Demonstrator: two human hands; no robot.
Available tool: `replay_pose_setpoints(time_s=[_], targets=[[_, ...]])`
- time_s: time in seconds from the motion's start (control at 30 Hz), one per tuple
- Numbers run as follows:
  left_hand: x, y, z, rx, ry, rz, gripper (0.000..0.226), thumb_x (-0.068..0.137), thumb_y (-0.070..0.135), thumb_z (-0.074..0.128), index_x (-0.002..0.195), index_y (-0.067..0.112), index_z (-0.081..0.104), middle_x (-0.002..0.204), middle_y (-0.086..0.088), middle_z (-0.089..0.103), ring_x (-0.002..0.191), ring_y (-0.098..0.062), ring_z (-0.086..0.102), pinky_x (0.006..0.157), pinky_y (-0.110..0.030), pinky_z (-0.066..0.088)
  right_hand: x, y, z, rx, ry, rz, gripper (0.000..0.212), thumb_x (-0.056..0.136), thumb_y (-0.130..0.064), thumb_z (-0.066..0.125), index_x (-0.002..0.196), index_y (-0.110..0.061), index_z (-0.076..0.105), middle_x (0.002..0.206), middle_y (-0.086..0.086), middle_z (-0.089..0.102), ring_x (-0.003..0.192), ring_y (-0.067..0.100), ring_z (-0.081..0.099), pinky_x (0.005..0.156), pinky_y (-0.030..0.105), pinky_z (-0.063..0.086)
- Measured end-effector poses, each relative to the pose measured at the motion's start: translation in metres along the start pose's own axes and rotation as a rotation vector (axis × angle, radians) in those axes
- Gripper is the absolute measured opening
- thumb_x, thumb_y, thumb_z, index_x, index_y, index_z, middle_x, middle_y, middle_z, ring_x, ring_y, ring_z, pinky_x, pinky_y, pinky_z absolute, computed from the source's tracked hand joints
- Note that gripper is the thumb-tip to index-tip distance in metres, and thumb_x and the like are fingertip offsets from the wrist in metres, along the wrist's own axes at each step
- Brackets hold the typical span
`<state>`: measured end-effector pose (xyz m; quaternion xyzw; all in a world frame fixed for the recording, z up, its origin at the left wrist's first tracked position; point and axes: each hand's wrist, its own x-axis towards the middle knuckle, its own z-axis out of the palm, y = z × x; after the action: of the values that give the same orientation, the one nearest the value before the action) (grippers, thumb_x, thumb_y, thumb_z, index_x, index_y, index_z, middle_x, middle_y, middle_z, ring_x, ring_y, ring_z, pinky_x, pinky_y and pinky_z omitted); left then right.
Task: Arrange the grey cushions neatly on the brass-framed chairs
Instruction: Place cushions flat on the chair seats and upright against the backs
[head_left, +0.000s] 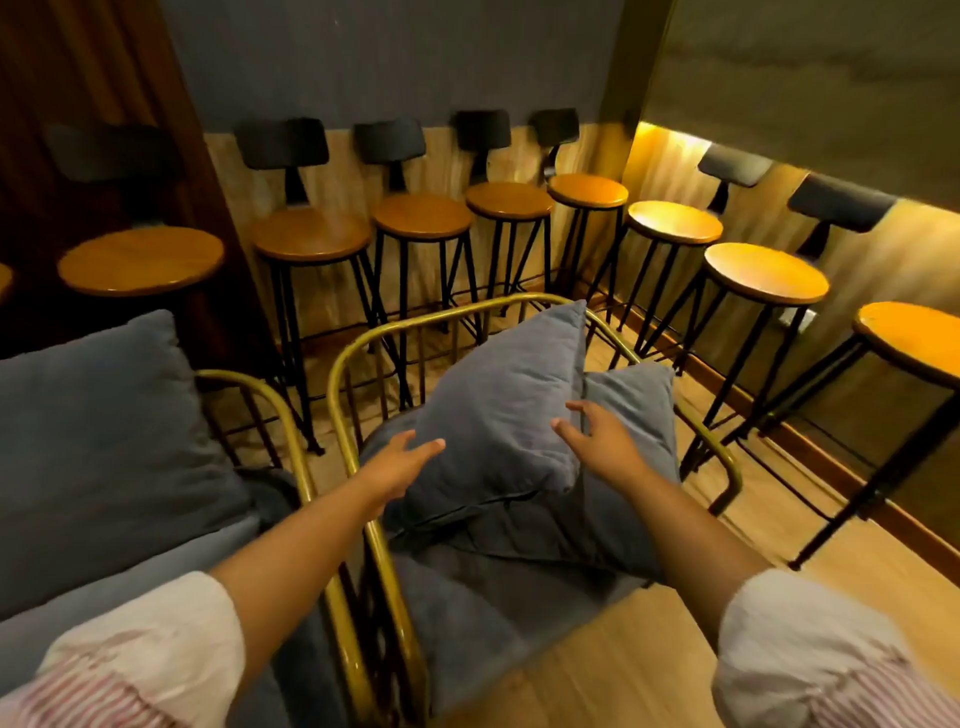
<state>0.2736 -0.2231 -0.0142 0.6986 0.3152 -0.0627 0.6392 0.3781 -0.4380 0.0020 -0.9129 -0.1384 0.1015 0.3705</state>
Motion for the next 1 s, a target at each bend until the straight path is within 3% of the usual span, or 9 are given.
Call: replay_pose_setpoints(time_s=[0.07, 0.2, 0.3, 0.4, 0.47, 0.57, 0.67, 0.83, 1.0], targets=[[0.022, 0.007, 0.002, 0.000, 0.001, 0.001, 0.061, 0.096, 0.029, 0.050, 0.149, 0.013, 0.024, 0.152, -0.008, 0.038, 0.138, -0.029, 0.039, 0.088, -0.031, 0.034, 0.026, -0.001, 0.006, 0.027, -0.001, 0.035, 0.055, 0.093, -0.032, 0.057, 0.139, -0.005, 0.043, 0.147, 0.015, 0.043, 0.133, 0.031, 0.043, 0.103, 0.035, 0.037], [0.088, 0.013, 0.000, 0.028, 0.003, -0.020, 0.066, 0.095, 0.037, 0.050, 0.151, 0.018, 0.021, 0.155, -0.006, 0.034, 0.139, -0.031, 0.037, 0.105, -0.044, 0.034, 0.091, -0.011, 0.030, 0.067, -0.025, 0.133, 0.064, 0.092, -0.038, 0.056, 0.144, -0.009, 0.035, 0.152, 0.015, 0.035, 0.137, 0.034, 0.037, 0.108, 0.041, 0.036], [0.135, 0.016, 0.002, 0.022, -0.032, -0.032, 0.068, 0.094, 0.037, 0.051, 0.152, 0.018, 0.020, 0.155, -0.007, 0.032, 0.139, -0.032, 0.038, 0.106, -0.043, 0.037, 0.144, -0.016, 0.050, 0.035, -0.041, 0.213, 0.074, 0.089, -0.046, 0.056, 0.147, -0.011, 0.027, 0.154, 0.019, 0.029, 0.139, 0.040, 0.031, 0.112, 0.047, 0.031], [0.191, 0.013, 0.005, 0.025, -0.060, -0.069, 0.069, 0.093, 0.037, 0.053, 0.151, 0.017, 0.022, 0.153, -0.008, 0.036, 0.137, -0.033, 0.040, 0.111, -0.045, 0.036, 0.195, -0.011, 0.072, -0.105, -0.034, 0.357, 0.096, 0.082, -0.064, 0.052, 0.152, -0.015, 0.009, 0.161, 0.017, 0.006, 0.145, 0.046, 0.008, 0.114, 0.064, 0.014], [0.218, 0.007, 0.008, 0.049, -0.063, -0.104, 0.069, 0.094, 0.038, 0.051, 0.152, 0.016, 0.020, 0.154, -0.009, 0.034, 0.139, -0.033, 0.038, 0.113, -0.045, 0.034, 0.209, -0.001, 0.083, -0.193, -0.011, 0.441, 0.114, 0.070, -0.078, 0.052, 0.152, -0.022, -0.005, 0.161, 0.012, -0.012, 0.145, 0.047, -0.008, 0.107, 0.073, 0.003], [0.249, -0.004, 0.012, 0.110, -0.066, -0.150, 0.064, 0.097, 0.039, 0.043, 0.152, 0.015, 0.019, 0.158, -0.009, 0.027, 0.143, -0.031, 0.029, 0.114, -0.041, 0.027, 0.217, 0.038, 0.095, -0.235, 0.032, 0.485, 0.128, 0.056, -0.086, 0.055, 0.148, -0.035, -0.018, 0.159, 0.008, -0.024, 0.144, 0.048, -0.012, 0.104, 0.076, 0.001], [0.279, -0.017, 0.014, 0.098, -0.055, -0.195, 0.068, 0.096, 0.045, 0.042, 0.152, 0.014, 0.020, 0.158, -0.009, 0.026, 0.144, -0.031, 0.028, 0.114, -0.040, 0.027, 0.217, 0.087, 0.085, -0.115, 0.071, 0.545, 0.125, 0.053, -0.085, 0.060, 0.144, -0.048, -0.017, 0.161, 0.007, -0.017, 0.145, 0.047, -0.003, 0.107, 0.075, 0.005], [0.320, -0.029, 0.015, -0.018, 0.029, -0.243, 0.077, 0.090, 0.057, 0.043, 0.150, 0.011, 0.027, 0.157, -0.012, 0.029, 0.143, -0.033, 0.030, 0.115, -0.044, 0.027, 0.218, 0.148, 0.069, 0.156, 0.171, 0.612, 0.125, 0.035, -0.090, 0.065, 0.135, -0.066, -0.005, 0.158, 0.006, 0.023, 0.141, 0.040, 0.028, 0.108, 0.070, 0.023], [0.340, -0.075, 0.001, -0.123, -0.053, -0.359, 0.101, 0.061, 0.091, 0.040, 0.141, 0.029, 0.045, 0.151, 0.001, 0.042, 0.137, -0.027, 0.038, 0.114, -0.045, 0.032, 0.215, 0.163, 0.079, 0.177, 0.234, 0.557, 0.118, 0.040, -0.091, 0.062, 0.137, -0.062, 0.000, 0.158, -0.002, 0.025, 0.143, 0.032, 0.028, 0.108, 0.068, 0.024]])
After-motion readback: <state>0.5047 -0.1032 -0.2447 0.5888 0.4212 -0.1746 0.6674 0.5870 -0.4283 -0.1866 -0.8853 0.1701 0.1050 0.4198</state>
